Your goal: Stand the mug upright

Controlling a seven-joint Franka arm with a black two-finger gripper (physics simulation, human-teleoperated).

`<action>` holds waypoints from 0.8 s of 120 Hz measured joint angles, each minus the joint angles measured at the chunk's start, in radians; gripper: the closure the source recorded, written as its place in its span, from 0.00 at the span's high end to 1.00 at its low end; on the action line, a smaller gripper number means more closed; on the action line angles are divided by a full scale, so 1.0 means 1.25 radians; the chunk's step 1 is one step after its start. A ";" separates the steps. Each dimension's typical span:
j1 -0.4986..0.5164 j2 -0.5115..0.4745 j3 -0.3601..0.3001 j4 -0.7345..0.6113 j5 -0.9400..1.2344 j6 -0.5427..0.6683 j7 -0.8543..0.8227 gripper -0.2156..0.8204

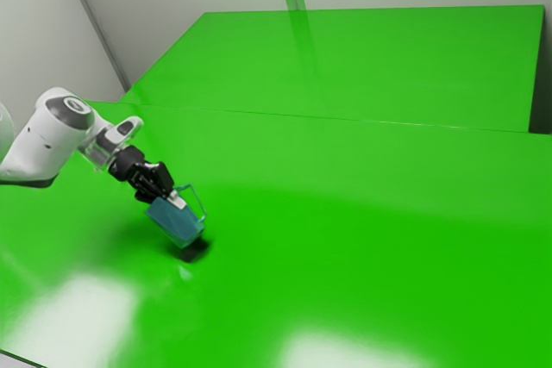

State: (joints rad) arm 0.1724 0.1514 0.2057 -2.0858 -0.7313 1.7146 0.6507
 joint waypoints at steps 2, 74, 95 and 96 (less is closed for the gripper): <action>-0.003 -0.004 0.000 0.000 0.002 0.000 0.000 0.03; -0.137 0.045 -0.001 0.213 0.249 0.049 -0.017 0.03; -0.200 0.105 -0.002 0.309 0.339 0.065 -0.027 0.03; -0.203 0.108 -0.002 0.314 0.344 0.066 -0.027 0.03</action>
State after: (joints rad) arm -0.0807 0.2866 0.2035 -1.6938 -0.3016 1.7966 0.6169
